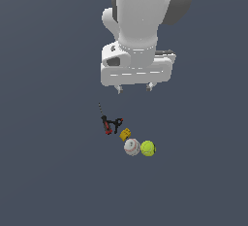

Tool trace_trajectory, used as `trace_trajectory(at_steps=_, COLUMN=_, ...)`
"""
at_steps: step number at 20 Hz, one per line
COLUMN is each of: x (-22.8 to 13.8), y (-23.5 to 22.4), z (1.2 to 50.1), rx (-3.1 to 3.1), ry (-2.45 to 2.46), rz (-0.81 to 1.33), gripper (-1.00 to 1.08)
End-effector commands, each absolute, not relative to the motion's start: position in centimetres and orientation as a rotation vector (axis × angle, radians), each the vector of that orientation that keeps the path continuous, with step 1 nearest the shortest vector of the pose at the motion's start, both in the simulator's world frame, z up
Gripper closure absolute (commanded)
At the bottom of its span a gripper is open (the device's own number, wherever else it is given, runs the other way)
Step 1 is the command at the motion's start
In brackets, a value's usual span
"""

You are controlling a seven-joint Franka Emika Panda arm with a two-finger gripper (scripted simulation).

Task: Pick up a designated object from a clutter of objects.

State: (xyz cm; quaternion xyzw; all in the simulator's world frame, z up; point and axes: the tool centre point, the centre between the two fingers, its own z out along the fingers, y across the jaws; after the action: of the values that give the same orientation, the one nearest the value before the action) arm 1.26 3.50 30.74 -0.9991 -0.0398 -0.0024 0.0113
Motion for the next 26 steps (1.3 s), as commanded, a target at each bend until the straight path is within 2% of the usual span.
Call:
trace_trajectory(at_steps=1, x=1.7, y=3.7, z=30.3, rx=-3.118, ry=-0.094, rz=-0.006, gripper=-0.92)
trace_trajectory(at_steps=11, x=4.6, y=5.1, z=26.5, rx=-3.118, ry=0.142, rz=-0.002, gripper=-0.92)
trace_trajectory(at_steps=26, x=9.5, y=8.4, z=16.7, rx=-3.062, ry=0.654, rz=0.003, gripper=-0.92)
